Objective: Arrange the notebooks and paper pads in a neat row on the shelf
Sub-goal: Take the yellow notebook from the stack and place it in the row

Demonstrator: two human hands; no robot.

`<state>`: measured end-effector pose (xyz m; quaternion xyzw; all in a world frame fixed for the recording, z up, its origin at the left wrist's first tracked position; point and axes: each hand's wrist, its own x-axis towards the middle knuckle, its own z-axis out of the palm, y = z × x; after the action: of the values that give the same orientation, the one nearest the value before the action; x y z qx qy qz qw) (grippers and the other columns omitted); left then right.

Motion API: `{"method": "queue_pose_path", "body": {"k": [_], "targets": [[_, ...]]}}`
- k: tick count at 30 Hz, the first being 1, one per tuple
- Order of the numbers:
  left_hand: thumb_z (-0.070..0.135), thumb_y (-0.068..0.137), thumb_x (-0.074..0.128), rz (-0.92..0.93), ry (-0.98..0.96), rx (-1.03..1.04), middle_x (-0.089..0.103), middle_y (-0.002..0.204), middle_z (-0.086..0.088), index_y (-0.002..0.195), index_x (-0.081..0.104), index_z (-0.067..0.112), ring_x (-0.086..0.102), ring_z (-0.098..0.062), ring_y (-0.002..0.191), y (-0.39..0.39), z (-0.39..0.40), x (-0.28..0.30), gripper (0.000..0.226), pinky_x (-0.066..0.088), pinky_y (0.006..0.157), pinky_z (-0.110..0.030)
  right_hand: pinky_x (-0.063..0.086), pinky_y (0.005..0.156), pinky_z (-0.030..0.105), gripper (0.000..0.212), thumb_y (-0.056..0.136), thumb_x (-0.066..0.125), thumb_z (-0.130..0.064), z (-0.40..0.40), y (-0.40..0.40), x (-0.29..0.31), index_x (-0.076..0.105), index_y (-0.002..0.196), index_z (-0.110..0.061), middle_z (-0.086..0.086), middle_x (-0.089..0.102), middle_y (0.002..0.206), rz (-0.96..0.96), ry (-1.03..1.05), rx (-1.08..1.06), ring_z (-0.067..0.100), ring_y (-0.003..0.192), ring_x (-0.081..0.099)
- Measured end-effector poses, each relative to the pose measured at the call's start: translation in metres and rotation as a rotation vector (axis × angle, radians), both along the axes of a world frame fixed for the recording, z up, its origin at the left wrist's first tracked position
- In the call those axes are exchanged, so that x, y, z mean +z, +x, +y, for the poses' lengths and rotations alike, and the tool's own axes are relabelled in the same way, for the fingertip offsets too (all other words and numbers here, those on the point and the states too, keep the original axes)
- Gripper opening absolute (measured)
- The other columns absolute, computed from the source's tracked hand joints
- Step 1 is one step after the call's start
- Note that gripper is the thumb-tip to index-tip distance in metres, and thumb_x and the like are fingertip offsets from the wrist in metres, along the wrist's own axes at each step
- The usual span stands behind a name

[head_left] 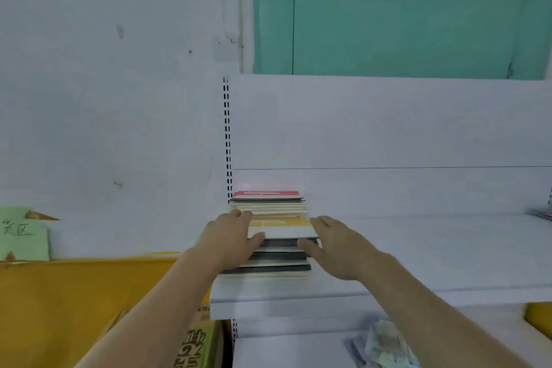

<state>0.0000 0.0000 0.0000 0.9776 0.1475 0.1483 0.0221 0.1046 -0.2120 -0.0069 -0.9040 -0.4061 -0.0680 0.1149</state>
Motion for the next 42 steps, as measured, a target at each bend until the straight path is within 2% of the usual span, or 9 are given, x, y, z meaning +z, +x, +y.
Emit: {"method": "queue_pose_path", "body": {"k": [7, 10, 16, 20, 24, 29, 32, 37, 42], "targets": [[0.073, 0.093, 0.029, 0.17, 0.029, -0.006, 0.036, 0.156, 0.001, 0.152, 0.031, 0.023, 0.031, -0.023, 0.143, 0.053, 0.022, -0.03, 0.077, 0.029, 0.115, -0.042, 0.033, 0.109, 0.038, 0.054, 0.1, 0.03, -0.053, 0.031, 0.058, -0.014, 0.042, 0.138, -0.017, 0.001, 0.037, 0.147, 0.003, -0.108, 0.081, 0.023, 0.136, 0.033], [0.076, 0.09, 0.03, 0.182, -0.037, -0.059, 0.06, 0.125, 0.006, 0.123, 0.058, 0.027, 0.053, -0.019, 0.118, 0.06, 0.036, -0.035, 0.065, 0.045, 0.099, -0.04, 0.044, 0.078, 0.036, 0.039, 0.101, 0.028, -0.049, 0.038, 0.071, -0.021, 0.054, 0.089, -0.022, -0.002, 0.058, 0.098, -0.023, -0.114, 0.134, 0.024, 0.094, 0.055], [0.075, 0.087, 0.042, 0.126, -0.107, -0.096, 0.067, 0.088, 0.009, 0.098, 0.067, 0.033, 0.059, -0.013, 0.086, 0.062, 0.045, -0.026, 0.05, 0.052, 0.08, -0.036, 0.04, 0.064, 0.035, 0.031, 0.104, 0.027, -0.039, 0.037, 0.071, -0.017, 0.052, 0.098, -0.022, 0.0, 0.065, 0.091, -0.294, -0.009, 0.221, 0.025, 0.081, 0.059], [0.073, 0.088, 0.043, 0.005, -0.1, -0.077, 0.065, 0.114, 0.008, 0.116, 0.065, 0.034, 0.056, -0.015, 0.109, 0.063, 0.044, -0.014, 0.052, 0.048, 0.095, -0.039, 0.03, 0.047, 0.029, 0.041, 0.102, 0.022, -0.042, 0.037, 0.077, -0.019, 0.05, 0.079, -0.023, -0.005, 0.064, 0.065, -0.536, 0.092, 0.226, 0.023, 0.053, 0.056], [0.07, 0.088, 0.048, -0.539, -0.127, 0.052, 0.036, 0.153, -0.004, 0.149, 0.035, 0.019, 0.031, -0.023, 0.142, 0.059, 0.026, -0.003, 0.08, 0.035, 0.113, -0.043, 0.03, 0.032, 0.026, 0.03, 0.096, 0.044, -0.026, 0.037, 0.076, -0.019, 0.054, 0.069, -0.018, -0.005, 0.045, 0.043, -0.756, 0.328, 0.166, 0.021, 0.032, 0.037], [0.078, 0.083, 0.039, -0.479, -0.835, -0.018, 0.071, 0.111, 0.0, 0.127, 0.059, 0.013, 0.069, -0.013, 0.095, 0.052, -0.012, 0.008, 0.081, 0.056, 0.09, -0.04, 0.018, 0.045, 0.022, 0.039, 0.098, 0.041, -0.028, 0.047, 0.041, -0.015, 0.056, 0.065, -0.015, -0.003, 0.044, 0.044, -0.871, 0.568, 0.027, 0.02, 0.035, 0.032], [0.052, 0.095, 0.053, -0.485, -1.18, -0.167, 0.073, 0.1, 0.006, 0.124, 0.058, 0.018, 0.072, -0.01, 0.087, 0.052, -0.035, 0.002, 0.045, 0.06, 0.085, -0.037, 0.03, 0.048, 0.025, 0.037, 0.1, 0.039, -0.025, 0.056, 0.022, -0.023, 0.065, 0.076, -0.014, -0.002, 0.06, 0.06, -0.818, 0.606, 0.106, 0.02, 0.048, 0.051], [0.022, 0.103, 0.044, -0.738, -0.934, -0.012, 0.068, 0.097, 0.003, 0.102, 0.056, 0.02, 0.063, -0.014, 0.087, 0.054, -0.032, 0.002, 0.012, 0.053, 0.075, -0.031, 0.042, 0.103, 0.034, 0.042, 0.104, 0.031, -0.029, 0.059, 0.019, -0.04, 0.061, 0.127, -0.009, 0.005, 0.06, 0.133, -0.518, 0.546, 0.318, 0.018, 0.125, 0.053], [0.029, 0.104, 0.044, -0.843, -0.879, 0.037, 0.068, 0.093, 0.004, 0.104, 0.057, 0.024, 0.063, -0.016, 0.087, 0.044, -0.002, -0.001, 0.015, 0.05, 0.076, -0.034, 0.026, 0.115, 0.03, 0.048, 0.098, 0.031, -0.017, 0.039, 0.04, -0.037, 0.042, 0.144, -0.009, 0.005, 0.041, 0.15, -0.357, 0.5, 0.071, 0.019, 0.138, 0.038]]}}
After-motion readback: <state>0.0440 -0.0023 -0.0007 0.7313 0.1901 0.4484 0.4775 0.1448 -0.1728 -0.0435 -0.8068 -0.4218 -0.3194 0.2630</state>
